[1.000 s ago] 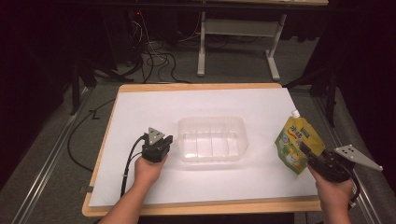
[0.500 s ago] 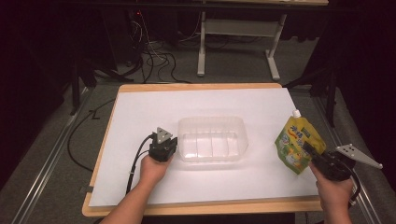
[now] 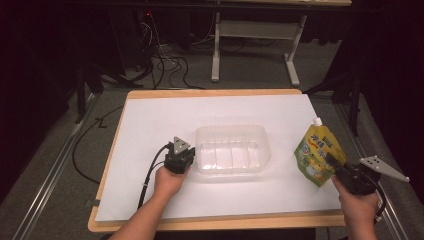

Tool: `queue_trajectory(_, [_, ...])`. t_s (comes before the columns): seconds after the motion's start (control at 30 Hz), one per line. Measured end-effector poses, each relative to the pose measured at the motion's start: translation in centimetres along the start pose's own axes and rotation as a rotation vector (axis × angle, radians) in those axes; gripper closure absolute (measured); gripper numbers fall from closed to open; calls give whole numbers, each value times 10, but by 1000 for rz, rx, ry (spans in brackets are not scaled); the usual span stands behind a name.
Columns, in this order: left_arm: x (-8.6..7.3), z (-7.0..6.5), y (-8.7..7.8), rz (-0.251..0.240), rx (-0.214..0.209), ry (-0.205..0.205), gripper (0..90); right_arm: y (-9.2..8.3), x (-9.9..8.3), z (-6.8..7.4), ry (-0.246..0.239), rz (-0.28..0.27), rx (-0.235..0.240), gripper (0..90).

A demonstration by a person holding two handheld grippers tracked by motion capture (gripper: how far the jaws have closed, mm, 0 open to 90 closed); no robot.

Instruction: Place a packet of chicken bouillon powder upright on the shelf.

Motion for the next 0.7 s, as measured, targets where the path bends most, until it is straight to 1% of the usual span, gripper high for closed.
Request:
queue_trajectory(0.03, [1, -7, 3, -2, -12, 16, 900, 0, 0, 1, 1, 0, 0, 878])
queue_trajectory(0.1, [2, -13, 6, -3, -23, 16, 900, 0, 0, 0, -3, 3, 1, 898])
queue_trajectory(0.17, [2, -19, 9, -5, -31, 15, 900, 0, 0, -1, -4, 1, -7, 900])
queue_trajectory(0.27, [3, -27, 13, -5, -46, 20, 900, 1, 0, -2, 17, -3, -22, 900])
queue_trajectory(0.33, [4, -32, 16, -7, -56, 28, 900, 1, 0, -2, 10, -4, -25, 900])
queue_trajectory(0.43, [5, -35, 19, -9, -63, 27, 900, 0, 1, -3, 3, -5, -33, 900])
queue_trajectory(0.5, [5, -39, 23, -14, -71, 11, 900, -2, 3, -5, 8, -13, -49, 900])
queue_trajectory(0.6, [6, -41, 25, -15, -78, 16, 900, -4, 4, -6, 16, -18, -56, 900])
queue_trajectory(0.63, [6, -43, 29, -23, -87, 8, 900, -5, 5, -8, 18, -25, -65, 900])
queue_trajectory(0.7, [6, -44, 31, -23, -89, 7, 900, -7, 6, -10, 22, -32, -72, 900])
Point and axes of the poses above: each handheld gripper's, and its own axes: y roughly forward along the jaws, x roughly out of its top, z roughly to its left, the point moved 5 cm from there along y, roughly forward along the jaws, and after that the axes turned 15 degrees about -z, right-handed, at the moved point
